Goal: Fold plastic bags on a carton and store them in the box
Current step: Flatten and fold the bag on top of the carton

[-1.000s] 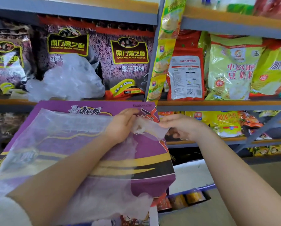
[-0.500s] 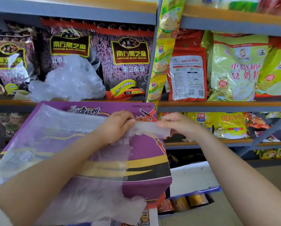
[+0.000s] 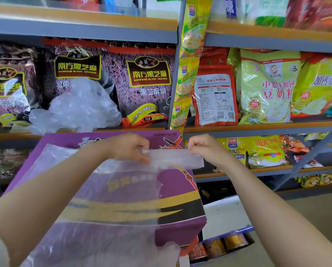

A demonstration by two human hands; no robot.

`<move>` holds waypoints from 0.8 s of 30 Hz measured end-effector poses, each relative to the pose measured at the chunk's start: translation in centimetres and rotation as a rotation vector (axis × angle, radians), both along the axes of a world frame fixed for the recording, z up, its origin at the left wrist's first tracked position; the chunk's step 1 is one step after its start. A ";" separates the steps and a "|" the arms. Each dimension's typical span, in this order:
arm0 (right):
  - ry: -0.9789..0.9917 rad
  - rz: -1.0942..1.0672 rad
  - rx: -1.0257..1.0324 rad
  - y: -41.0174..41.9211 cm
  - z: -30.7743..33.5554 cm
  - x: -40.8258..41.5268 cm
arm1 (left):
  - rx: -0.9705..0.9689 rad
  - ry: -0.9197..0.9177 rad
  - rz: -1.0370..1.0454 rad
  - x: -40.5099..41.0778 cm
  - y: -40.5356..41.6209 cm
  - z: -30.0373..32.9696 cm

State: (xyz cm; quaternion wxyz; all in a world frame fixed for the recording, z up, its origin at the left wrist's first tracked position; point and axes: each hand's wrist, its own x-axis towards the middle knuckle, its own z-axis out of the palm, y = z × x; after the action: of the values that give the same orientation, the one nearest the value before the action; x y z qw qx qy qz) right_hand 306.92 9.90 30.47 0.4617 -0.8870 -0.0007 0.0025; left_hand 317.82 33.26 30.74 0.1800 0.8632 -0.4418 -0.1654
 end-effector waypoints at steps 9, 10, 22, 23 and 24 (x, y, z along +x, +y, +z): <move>0.011 -0.032 0.354 1.1 -0.6 0.4 | -0.030 0.220 0.099 -0.2 1.2 0.5; 0.027 -0.035 0.433 1.0 -0.7 0.5 | 0.002 0.232 0.131 -0.3 1.4 0.6; 0.089 -0.115 0.233 0.3 0.0 0.6 | 0.002 -0.082 0.180 -0.5 5.1 0.8; 0.088 -0.158 0.164 0.3 -0.1 0.8 | 0.014 -0.148 0.186 -0.5 5.6 0.6; 0.084 -0.213 0.061 0.5 -0.2 1.0 | 0.044 -0.226 0.194 -0.4 6.1 0.4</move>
State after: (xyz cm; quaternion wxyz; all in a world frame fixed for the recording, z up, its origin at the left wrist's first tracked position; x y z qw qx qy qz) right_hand 307.94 10.40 30.29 0.4858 -0.8667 0.1127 -0.0095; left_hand 317.41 39.35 31.10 0.1254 0.9186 -0.3700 -0.0588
